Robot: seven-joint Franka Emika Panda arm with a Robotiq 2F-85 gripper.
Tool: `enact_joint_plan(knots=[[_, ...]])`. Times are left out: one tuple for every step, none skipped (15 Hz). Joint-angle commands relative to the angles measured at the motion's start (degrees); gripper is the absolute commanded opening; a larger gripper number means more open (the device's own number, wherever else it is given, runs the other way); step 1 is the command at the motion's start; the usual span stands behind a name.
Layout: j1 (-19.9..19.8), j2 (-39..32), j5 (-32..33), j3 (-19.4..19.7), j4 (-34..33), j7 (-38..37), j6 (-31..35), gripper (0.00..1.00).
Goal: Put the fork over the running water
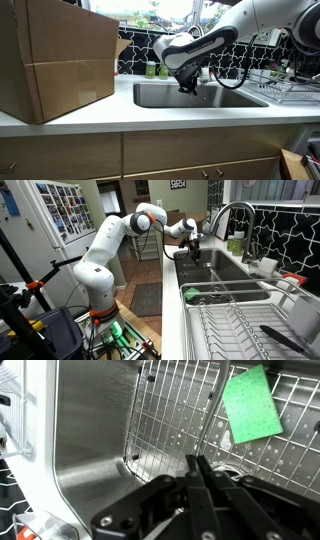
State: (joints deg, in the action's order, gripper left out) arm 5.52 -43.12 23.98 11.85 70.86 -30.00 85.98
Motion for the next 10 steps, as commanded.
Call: enact_joint_plan(knots=[[0.28,1.86,3.85,-0.05,4.19,4.32,-0.11,0.01],[0.28,2.15,4.64,-0.12,4.96,5.32,-0.01,0.01],[0.33,2.37,5.54,-0.1,5.74,6.07,0.1,0.01],[0.34,2.62,6.29,-0.07,6.41,6.7,0.04,0.01],[0.5,2.79,7.23,0.03,6.96,7.03,-0.06,0.01],[0.6,2.98,7.94,0.04,7.52,7.16,-0.21,0.01],[0.74,2.99,8.63,0.09,7.78,7.08,-0.5,0.01],[0.87,3.07,9.08,0.1,8.09,6.78,-1.0,0.01],[0.92,3.18,9.44,0.07,8.42,6.19,-1.55,0.01],[0.96,3.39,9.85,0.06,8.85,5.75,-2.08,0.01]])
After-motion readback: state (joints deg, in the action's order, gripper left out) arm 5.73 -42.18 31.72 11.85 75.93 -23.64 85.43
